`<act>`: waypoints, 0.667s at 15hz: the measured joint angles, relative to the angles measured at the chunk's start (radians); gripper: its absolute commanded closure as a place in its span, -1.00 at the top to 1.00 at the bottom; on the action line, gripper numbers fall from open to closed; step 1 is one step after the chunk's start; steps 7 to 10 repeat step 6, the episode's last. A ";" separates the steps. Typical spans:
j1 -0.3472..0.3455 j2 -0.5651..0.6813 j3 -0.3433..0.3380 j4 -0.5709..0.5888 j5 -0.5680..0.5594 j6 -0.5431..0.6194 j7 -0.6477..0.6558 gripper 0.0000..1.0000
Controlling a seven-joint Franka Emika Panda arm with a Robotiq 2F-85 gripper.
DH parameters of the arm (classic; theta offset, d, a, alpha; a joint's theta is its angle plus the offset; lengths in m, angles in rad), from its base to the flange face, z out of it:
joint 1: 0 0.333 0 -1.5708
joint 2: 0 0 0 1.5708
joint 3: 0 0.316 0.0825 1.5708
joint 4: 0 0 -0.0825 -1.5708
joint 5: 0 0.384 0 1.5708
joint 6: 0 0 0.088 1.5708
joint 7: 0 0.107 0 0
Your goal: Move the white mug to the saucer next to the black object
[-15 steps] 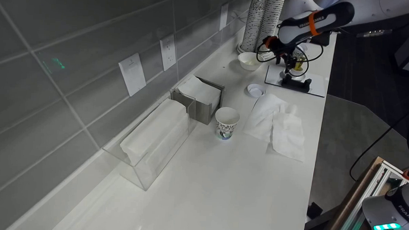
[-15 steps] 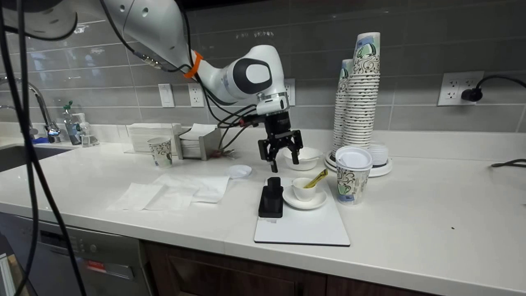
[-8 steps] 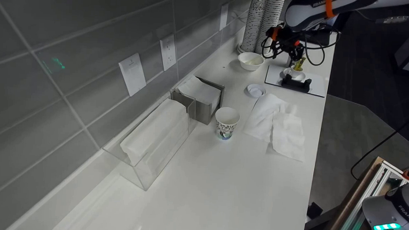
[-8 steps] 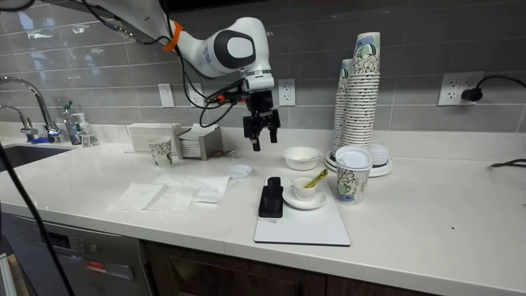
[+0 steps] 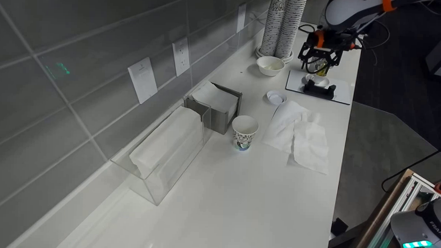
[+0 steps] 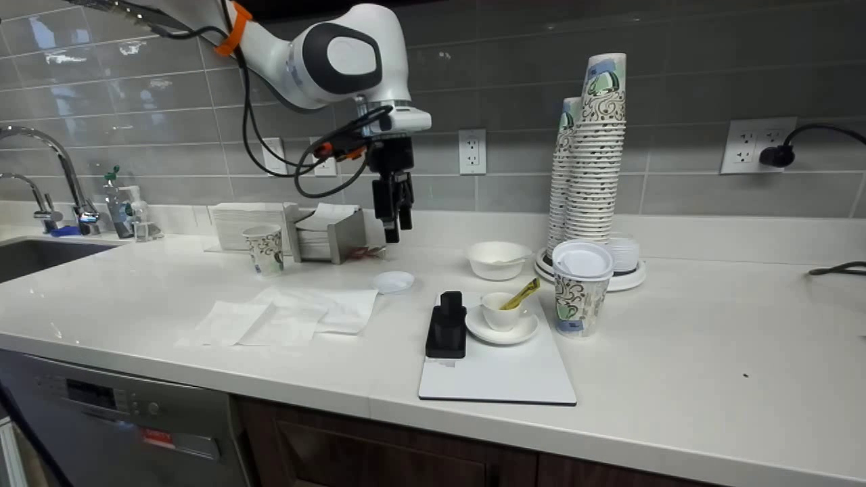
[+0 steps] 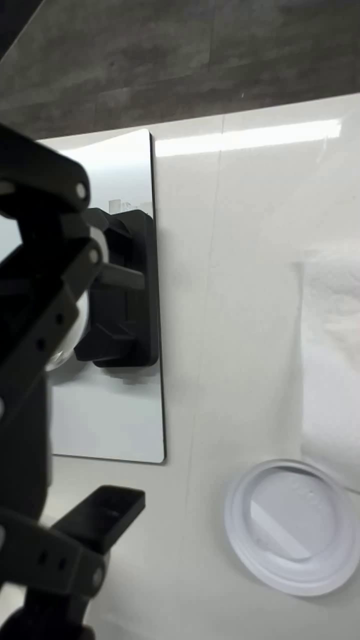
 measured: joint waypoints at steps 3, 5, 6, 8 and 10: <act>-0.002 -0.040 0.000 -0.047 0.000 -0.001 -0.150 1.00; -0.003 -0.045 0.000 -0.056 0.000 -0.001 -0.180 1.00; -0.003 -0.045 0.000 -0.058 0.000 -0.001 -0.185 1.00; -0.003 -0.045 0.000 -0.058 0.000 -0.001 -0.185 1.00; -0.003 -0.045 0.000 -0.058 0.000 -0.001 -0.185 1.00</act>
